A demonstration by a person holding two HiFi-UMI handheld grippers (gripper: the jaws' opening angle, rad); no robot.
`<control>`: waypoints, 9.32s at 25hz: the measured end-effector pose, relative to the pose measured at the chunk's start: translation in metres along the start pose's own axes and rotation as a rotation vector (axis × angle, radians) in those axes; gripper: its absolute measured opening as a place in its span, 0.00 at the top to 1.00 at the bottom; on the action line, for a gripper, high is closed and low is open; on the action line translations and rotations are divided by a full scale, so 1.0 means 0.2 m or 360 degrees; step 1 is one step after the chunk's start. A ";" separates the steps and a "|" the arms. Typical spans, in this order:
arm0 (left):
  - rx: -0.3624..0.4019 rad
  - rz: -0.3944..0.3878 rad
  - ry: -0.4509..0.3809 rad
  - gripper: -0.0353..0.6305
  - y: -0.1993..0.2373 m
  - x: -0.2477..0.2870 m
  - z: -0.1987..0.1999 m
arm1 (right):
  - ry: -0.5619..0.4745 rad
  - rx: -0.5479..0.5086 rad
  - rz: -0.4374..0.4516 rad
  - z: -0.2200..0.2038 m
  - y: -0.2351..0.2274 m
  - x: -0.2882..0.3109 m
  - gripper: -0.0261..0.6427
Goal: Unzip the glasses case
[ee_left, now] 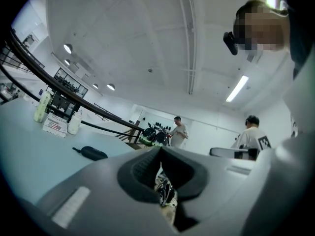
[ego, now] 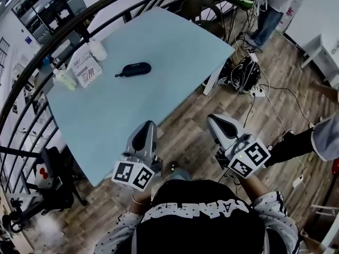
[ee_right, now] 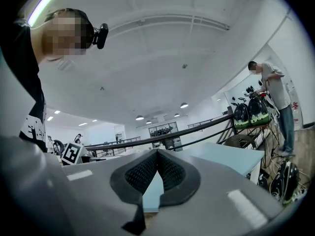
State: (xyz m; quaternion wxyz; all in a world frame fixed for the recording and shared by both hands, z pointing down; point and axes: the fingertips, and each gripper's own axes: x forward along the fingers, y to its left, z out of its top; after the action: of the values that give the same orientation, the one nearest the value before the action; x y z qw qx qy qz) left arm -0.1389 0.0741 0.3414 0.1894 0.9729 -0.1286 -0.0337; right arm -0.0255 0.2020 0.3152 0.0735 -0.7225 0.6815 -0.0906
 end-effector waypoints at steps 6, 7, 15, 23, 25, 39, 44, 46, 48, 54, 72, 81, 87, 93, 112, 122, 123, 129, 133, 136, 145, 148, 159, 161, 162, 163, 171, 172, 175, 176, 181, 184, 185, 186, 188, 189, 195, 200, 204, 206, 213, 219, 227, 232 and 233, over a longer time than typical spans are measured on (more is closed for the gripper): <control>-0.0096 -0.0055 0.0029 0.95 0.13 0.13 -0.01 | 0.0044 -0.0015 -0.0086 0.00 -0.07 0.12 0.96; -0.0103 -0.0053 0.0033 0.95 0.16 0.13 -0.01 | 0.0047 -0.0018 -0.0093 0.00 -0.07 0.14 0.96; -0.0113 0.0066 0.0015 0.95 0.46 0.07 0.09 | 0.0039 -0.0016 -0.0043 0.02 -0.03 0.39 0.96; -0.0173 0.0121 -0.0005 0.95 0.56 0.00 0.07 | 0.0079 -0.0015 -0.0030 -0.02 -0.03 0.50 0.96; -0.0176 0.0154 -0.0029 0.95 0.59 -0.03 0.08 | 0.0082 -0.0029 -0.0005 -0.01 -0.03 0.54 0.96; -0.0108 0.0615 -0.0196 0.95 0.84 -0.15 0.16 | 0.0081 -0.0065 0.0372 -0.01 -0.14 0.96 0.96; -0.0120 0.0705 -0.0208 0.95 0.92 -0.01 0.16 | 0.0122 -0.0055 0.0485 -0.06 -0.27 1.18 0.96; -0.0151 0.0729 -0.0216 0.95 0.94 0.06 0.14 | 0.0150 -0.0045 0.0517 -0.09 -0.35 1.26 0.96; -0.0179 0.0751 -0.0211 0.95 0.97 0.14 0.12 | 0.0168 -0.0045 0.0542 -0.10 -0.42 1.33 0.96; -0.0281 0.0813 -0.0183 0.95 1.04 0.36 0.06 | 0.0227 -0.0057 0.0634 -0.12 -0.60 1.55 0.96; -0.0809 0.0977 -0.0161 0.95 1.24 0.94 -0.31 | 0.0523 -0.0255 0.0983 -0.41 -0.89 2.03 0.96; -0.0963 0.1077 -0.0191 0.95 1.39 1.13 -0.46 | 0.0657 -0.0383 0.1169 -0.61 -0.92 2.23 0.96; -0.1145 0.1039 -0.0227 0.95 1.49 1.23 -0.53 | 0.0734 -0.0428 0.1199 -0.75 -0.89 2.33 0.96; -0.1294 0.1069 -0.0236 0.95 1.64 1.28 -0.61 | 0.0857 -0.0506 0.1217 -0.92 -0.85 2.39 0.96; -0.1461 0.1075 -0.0174 0.95 1.89 1.35 -0.69 | 0.0941 -0.0653 0.1141 -1.08 -0.82 2.54 0.97; -0.1517 0.1036 -0.0172 0.95 1.96 1.45 -0.68 | 0.0956 -0.0617 0.1111 -1.08 -0.86 2.61 0.97; -0.1528 0.1028 -0.0178 0.95 1.97 1.47 -0.68 | 0.0956 -0.0611 0.1108 -1.08 -0.86 2.61 0.97; -0.1561 0.0991 -0.0215 0.95 1.99 1.54 -0.66 | 0.0976 -0.0592 0.1097 -1.09 -0.89 2.64 0.97; -0.1576 0.0979 -0.0260 0.95 2.00 1.57 -0.65 | 0.0992 -0.0570 0.1093 -1.09 -0.91 2.65 0.97; -0.1599 0.1002 -0.0281 0.95 2.03 1.56 -0.66 | 0.1000 -0.0561 0.1089 -1.09 -0.93 2.66 0.97; -0.1588 0.0964 -0.0252 0.95 2.03 1.59 -0.66 | 0.0990 -0.0509 0.1094 -1.10 -0.94 2.68 0.97; -0.1596 0.0968 -0.0230 0.95 2.04 1.60 -0.66 | 0.0984 -0.0518 0.1093 -1.10 -0.93 2.68 0.97; -0.1558 0.0955 -0.0162 0.95 2.05 1.61 -0.66 | 0.0950 -0.0492 0.1135 -1.07 -0.89 2.68 0.97; -0.1528 0.0950 -0.0212 0.95 2.06 1.61 -0.62 | 0.0929 -0.0484 0.1127 -1.05 -0.90 2.68 0.97; -0.1523 0.0943 -0.0250 0.95 2.06 1.60 -0.59 | 0.0913 -0.0474 0.1116 -1.03 -0.91 2.68 0.97; -0.1524 0.0935 -0.0292 0.95 2.07 1.59 -0.56 | 0.0896 -0.0460 0.1103 -1.01 -0.92 2.69 0.97; -0.1553 0.0906 -0.0645 0.95 2.02 1.50 -0.33 | 0.0698 -0.0246 0.1050 -0.74 -0.93 2.63 0.97; -0.1548 0.0899 -0.0680 0.95 2.00 1.49 -0.31 | 0.0677 -0.0211 0.1058 -0.71 -0.93 2.60 0.97; -0.1525 0.0840 -0.0778 0.95 1.93 1.47 -0.22 | 0.0625 -0.0149 0.1111 -0.64 -0.89 2.50 0.97; -0.1516 0.0806 -0.0813 0.95 1.91 1.47 -0.18 | 0.0609 -0.0144 0.1132 -0.62 -0.87 2.47 0.96; -0.1382 0.0704 -0.0951 0.95 1.77 1.45 0.03 | 0.0478 -0.0216 0.1232 -0.48 -0.76 2.30 0.93; -0.1280 0.0687 -0.0976 0.95 1.69 1.45 0.13 | 0.0383 -0.0351 0.1291 -0.40 -0.70 2.21 0.89; -0.1240 0.0676 -0.0975 0.95 1.66 1.46 0.16 | 0.0354 -0.0395 0.1306 -0.38 -0.69 2.19 0.87; -0.1196 0.0666 -0.0968 0.95 1.62 1.46 0.20 | 0.0323 -0.0430 0.1316 -0.37 -0.68 2.18 0.86; -0.1128 0.0648 -0.0959 0.95 1.57 1.48 0.24 | 0.0270 -0.0482 0.1314 -0.34 -0.67 2.17 0.86; -0.1107 0.0644 -0.0955 0.95 1.55 1.49 0.26 | 0.0256 -0.0506 0.1309 -0.33 -0.66 2.16 0.86; -0.1040 0.0673 -0.0923 0.95 1.50 1.50 0.27 | 0.0275 -0.0566 0.1314 -0.34 -0.66 2.12 0.87; -0.1037 0.0703 -0.0935 0.95 1.47 1.51 0.26 | 0.0246 -0.0580 0.1309 -0.32 -0.67 2.11 0.92; -0.1009 0.0737 -0.0931 0.95 1.45 1.51 0.26 | 0.0241 -0.0604 0.1317 -0.32 -0.69 2.09 0.93; -0.1010 0.0729 -0.0943 0.95 1.44 1.51 0.27 | 0.0240 -0.0605 0.1323 -0.31 -0.69 2.08 0.94; -0.0984 0.0757 -0.0916 0.95 1.43 1.53 0.27 | 0.0227 -0.0636 0.1327 -0.29 -0.72 2.07 0.95; -0.0866 0.0765 -0.0819 0.95 1.40 1.55 0.27 | 0.0171 -0.0830 0.1368 -0.28 -0.70 2.05 0.96; -0.0675 0.0795 -0.0664 0.95 1.37 1.59 0.29 | 0.0141 -0.1012 0.1419 -0.30 -0.70 2.03 0.89; -0.0630 0.0806 -0.0646 0.95 1.35 1.59 0.30 | 0.0129 -0.1021 0.1421 -0.30 -0.68 2.01 0.89; -0.0637 0.0799 -0.0656 0.95 1.35 1.59 0.30 | 0.0138 -0.1020 0.1414 -0.30 -0.69 2.01 0.89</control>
State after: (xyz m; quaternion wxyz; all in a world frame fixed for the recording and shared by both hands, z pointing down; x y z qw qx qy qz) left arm 0.0961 -0.2728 0.3820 0.3482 0.8277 -0.3891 -0.2057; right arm 0.1156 -0.1894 0.4183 -0.1471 -0.3470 0.9169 0.1316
